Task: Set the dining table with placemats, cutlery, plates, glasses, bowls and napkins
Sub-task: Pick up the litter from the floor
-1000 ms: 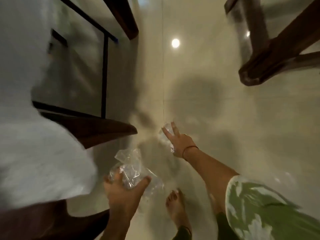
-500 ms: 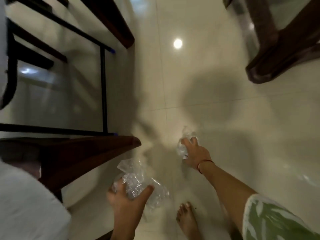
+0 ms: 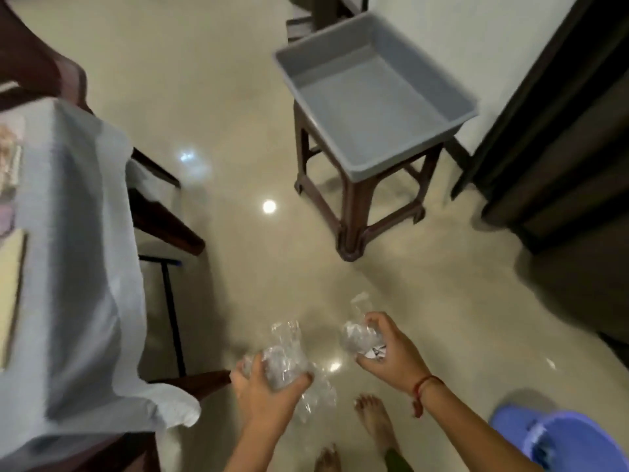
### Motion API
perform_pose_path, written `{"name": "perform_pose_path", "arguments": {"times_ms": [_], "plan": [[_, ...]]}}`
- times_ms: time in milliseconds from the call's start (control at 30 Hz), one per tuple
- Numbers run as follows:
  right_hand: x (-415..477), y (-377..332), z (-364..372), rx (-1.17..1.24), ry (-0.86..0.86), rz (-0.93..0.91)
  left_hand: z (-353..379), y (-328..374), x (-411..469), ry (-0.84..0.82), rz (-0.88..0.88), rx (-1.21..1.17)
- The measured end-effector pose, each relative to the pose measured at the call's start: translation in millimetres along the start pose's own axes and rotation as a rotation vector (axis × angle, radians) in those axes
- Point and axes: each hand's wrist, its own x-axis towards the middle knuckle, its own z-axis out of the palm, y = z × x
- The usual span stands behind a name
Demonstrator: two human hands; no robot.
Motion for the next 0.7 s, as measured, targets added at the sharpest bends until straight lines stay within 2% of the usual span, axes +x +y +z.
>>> {"name": "perform_pose_path", "arguments": {"times_ms": [133,300,500,600,700], "plan": [[-68.9,-55.2,-65.1,-0.006,0.102,-0.063,-23.3,47.1,-56.7,-0.075,0.110,0.040],[-169.3,-73.8,-98.0,-0.188,0.263,-0.089,-33.3,73.8,-113.4,-0.158,0.284,0.107],[-288.8,-51.0,-98.3,-0.084,0.539,0.058,-4.0,77.0,-169.4,-0.331,0.431,0.201],[-348.6,-27.2,-97.3,-0.010,0.714,0.168,30.2,71.4,-198.5,-0.438,0.501,0.252],[-400.1,-1.2,-94.2,0.113,0.816,0.294,65.3,64.3,-225.4,-0.543,0.519,0.297]]}}
